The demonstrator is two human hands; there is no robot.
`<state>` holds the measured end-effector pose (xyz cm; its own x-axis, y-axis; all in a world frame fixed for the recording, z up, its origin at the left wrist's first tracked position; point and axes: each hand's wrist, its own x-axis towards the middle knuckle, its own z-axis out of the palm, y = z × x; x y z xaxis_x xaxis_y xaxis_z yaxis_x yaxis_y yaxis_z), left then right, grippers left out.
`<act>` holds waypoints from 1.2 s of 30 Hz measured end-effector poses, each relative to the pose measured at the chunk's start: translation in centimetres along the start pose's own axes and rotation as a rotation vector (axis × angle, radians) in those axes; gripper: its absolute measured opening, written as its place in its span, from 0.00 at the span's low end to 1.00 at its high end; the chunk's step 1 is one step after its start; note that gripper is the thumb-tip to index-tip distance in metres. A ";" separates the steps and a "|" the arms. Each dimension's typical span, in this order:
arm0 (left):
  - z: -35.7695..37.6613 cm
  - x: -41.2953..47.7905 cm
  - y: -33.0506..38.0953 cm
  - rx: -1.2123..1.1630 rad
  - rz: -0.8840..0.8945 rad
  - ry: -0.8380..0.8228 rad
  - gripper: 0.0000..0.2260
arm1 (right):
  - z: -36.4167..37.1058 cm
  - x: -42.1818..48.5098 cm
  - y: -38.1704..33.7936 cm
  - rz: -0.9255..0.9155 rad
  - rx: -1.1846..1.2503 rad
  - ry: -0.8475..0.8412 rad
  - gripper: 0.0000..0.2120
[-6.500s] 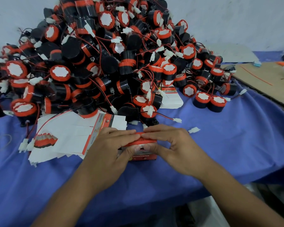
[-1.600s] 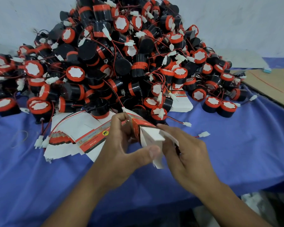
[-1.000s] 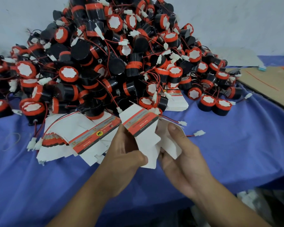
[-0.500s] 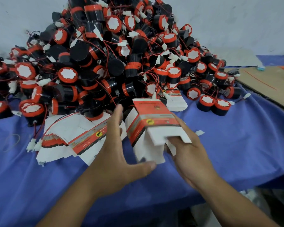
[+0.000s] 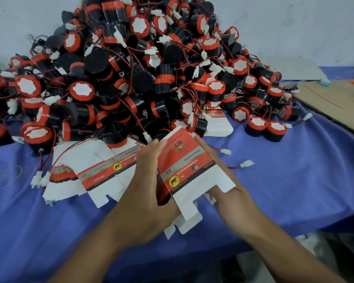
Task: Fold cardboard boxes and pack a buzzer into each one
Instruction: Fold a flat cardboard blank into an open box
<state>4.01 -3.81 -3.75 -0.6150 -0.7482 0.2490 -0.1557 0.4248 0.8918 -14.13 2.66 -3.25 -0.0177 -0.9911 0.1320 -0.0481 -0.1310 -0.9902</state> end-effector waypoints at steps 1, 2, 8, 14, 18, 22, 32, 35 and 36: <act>0.2 0.1 0.1 -0.027 0.019 0.019 0.39 | 0.0 0.2 -0.2 -0.015 0.042 -0.004 0.21; 0.2 0.2 0.2 -0.057 0.044 0.039 0.35 | -0.2 0.3 -0.4 -0.027 0.121 -0.030 0.30; 0.2 0.5 0.6 -0.147 0.107 0.142 0.17 | 0.1 0.9 -0.8 -0.092 0.447 -0.109 0.30; 0.5 0.5 0.9 -0.216 0.054 0.313 0.15 | 0.0 1.1 -0.7 0.006 0.265 -0.077 0.30; 0.8 0.4 0.9 -0.170 0.023 0.291 0.17 | 0.7 1.2 -0.5 0.013 0.152 0.011 0.16; 0.8 0.1 1.3 -0.123 0.084 -0.006 0.21 | 1.0 1.4 -0.4 0.033 0.172 0.172 0.08; 0.2 0.0 1.6 -0.104 0.086 -0.123 0.31 | 0.2 1.1 0.0 0.081 0.122 0.172 0.11; 0.4 -0.1 1.5 -0.148 0.073 -0.107 0.30 | 0.5 1.0 -0.2 0.023 0.073 0.132 0.15; 0.4 -0.1 1.2 -0.176 0.049 -0.079 0.30 | 0.6 1.0 -0.2 -0.002 0.044 0.127 0.13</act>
<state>3.56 -3.03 -2.83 -0.6786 -0.6832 0.2698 0.0091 0.3594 0.9331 -13.59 1.66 -2.93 -0.1438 -0.9803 0.1356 -0.0046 -0.1364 -0.9906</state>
